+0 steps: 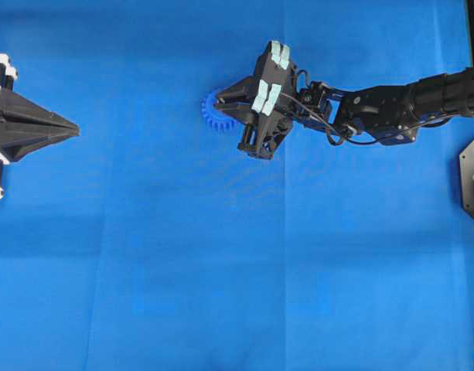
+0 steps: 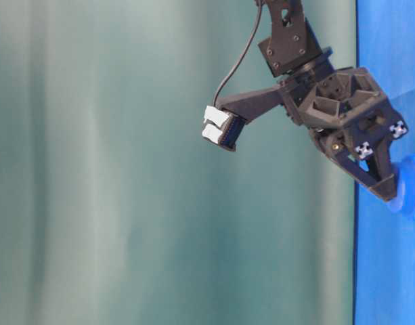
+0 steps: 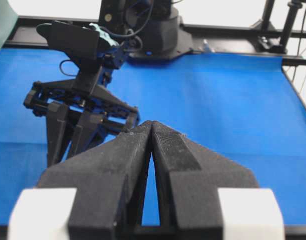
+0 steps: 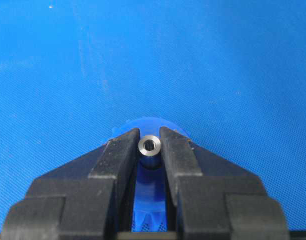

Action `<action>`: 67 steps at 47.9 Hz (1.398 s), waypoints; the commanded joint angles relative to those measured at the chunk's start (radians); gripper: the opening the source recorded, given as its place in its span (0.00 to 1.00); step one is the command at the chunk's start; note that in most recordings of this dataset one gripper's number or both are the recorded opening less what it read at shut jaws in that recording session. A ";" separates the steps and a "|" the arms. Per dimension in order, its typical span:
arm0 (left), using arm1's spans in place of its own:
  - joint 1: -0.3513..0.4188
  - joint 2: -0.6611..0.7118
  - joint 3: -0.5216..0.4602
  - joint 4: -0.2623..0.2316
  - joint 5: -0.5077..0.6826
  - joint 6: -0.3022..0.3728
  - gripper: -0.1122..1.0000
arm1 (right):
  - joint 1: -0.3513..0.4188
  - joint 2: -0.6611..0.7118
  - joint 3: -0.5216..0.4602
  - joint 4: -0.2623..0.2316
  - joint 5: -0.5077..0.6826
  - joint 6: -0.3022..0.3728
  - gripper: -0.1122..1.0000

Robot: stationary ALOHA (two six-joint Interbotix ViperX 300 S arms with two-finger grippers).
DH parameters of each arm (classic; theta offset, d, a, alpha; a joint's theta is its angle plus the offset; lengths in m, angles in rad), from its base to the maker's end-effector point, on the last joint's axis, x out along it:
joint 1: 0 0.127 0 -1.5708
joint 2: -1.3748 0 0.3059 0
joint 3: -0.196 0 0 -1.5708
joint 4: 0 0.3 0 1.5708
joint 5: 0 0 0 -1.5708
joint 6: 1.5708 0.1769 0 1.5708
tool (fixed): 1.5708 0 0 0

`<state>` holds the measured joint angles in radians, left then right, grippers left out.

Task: Insert the shaft placed at a random location into the center hole of the small gear at another random location.
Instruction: 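Lower the shaft into the gear's center hole with the right gripper, then open the right gripper and raise it away from the gear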

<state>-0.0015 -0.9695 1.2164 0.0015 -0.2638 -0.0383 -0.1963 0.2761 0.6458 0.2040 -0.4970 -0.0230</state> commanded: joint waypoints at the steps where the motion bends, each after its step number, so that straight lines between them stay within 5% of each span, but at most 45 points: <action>1: -0.002 0.008 -0.009 0.000 -0.006 0.000 0.12 | 0.003 -0.012 -0.017 0.002 -0.008 -0.003 0.13; 10: -0.002 0.006 -0.008 0.000 -0.005 -0.002 0.12 | 0.003 -0.012 -0.018 0.002 -0.003 -0.003 0.19; 25: 0.000 0.006 -0.008 0.000 -0.003 -0.002 0.12 | 0.003 -0.014 -0.018 0.002 -0.002 -0.002 0.91; 67: -0.002 0.002 -0.006 0.000 -0.005 -0.003 0.12 | 0.005 -0.313 0.005 -0.005 0.118 -0.009 0.87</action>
<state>-0.0015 -0.9710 1.2195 0.0015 -0.2623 -0.0399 -0.1948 0.0015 0.6504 0.2010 -0.3774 -0.0322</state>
